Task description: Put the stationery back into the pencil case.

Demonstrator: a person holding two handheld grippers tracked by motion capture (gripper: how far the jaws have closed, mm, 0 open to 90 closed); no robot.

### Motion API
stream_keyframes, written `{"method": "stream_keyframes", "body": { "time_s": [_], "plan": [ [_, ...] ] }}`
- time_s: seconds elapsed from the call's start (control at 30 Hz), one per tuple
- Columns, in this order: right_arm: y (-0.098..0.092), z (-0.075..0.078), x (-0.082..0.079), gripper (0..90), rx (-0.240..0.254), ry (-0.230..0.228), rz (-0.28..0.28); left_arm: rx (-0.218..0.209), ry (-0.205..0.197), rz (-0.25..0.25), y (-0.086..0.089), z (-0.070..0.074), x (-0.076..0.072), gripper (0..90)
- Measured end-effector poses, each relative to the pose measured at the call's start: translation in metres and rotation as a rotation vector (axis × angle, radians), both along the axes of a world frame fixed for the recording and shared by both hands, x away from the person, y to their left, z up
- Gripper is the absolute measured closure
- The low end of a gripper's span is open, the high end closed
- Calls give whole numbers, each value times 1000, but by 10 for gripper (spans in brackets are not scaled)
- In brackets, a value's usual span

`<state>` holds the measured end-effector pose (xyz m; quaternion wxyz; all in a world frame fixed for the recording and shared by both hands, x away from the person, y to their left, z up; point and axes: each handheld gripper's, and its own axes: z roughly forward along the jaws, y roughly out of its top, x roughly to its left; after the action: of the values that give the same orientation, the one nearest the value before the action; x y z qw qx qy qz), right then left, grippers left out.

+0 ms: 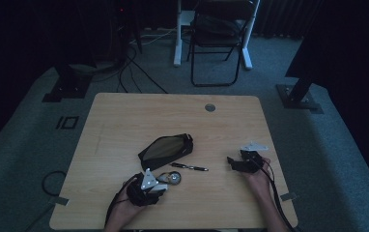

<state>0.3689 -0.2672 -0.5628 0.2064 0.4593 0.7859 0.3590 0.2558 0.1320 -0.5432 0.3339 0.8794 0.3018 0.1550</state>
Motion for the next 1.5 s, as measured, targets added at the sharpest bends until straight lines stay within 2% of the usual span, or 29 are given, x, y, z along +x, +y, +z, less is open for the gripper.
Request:
{"method": "stream_keyframes", "body": {
  "time_s": [0.13,0.3,0.47,0.73,0.9,1.5],
  "plan": [
    [0,0,0,286,0,0,0,11,8,-13,-5,-1,2,562],
    [0,0,0,285,0,0,0,31,18,-37,-14,-3,5,552],
    [0,0,0,286,0,0,0,17,35,-52,-19,-4,8,548],
    [0,0,0,286,0,0,0,7,57,-83,-18,-4,8,634],
    [0,0,0,286,0,0,0,4,58,-99,-19,-4,7,700],
    [0,0,0,285,0,1,4,14,51,-106,-21,-2,4,712]
  ]
}}
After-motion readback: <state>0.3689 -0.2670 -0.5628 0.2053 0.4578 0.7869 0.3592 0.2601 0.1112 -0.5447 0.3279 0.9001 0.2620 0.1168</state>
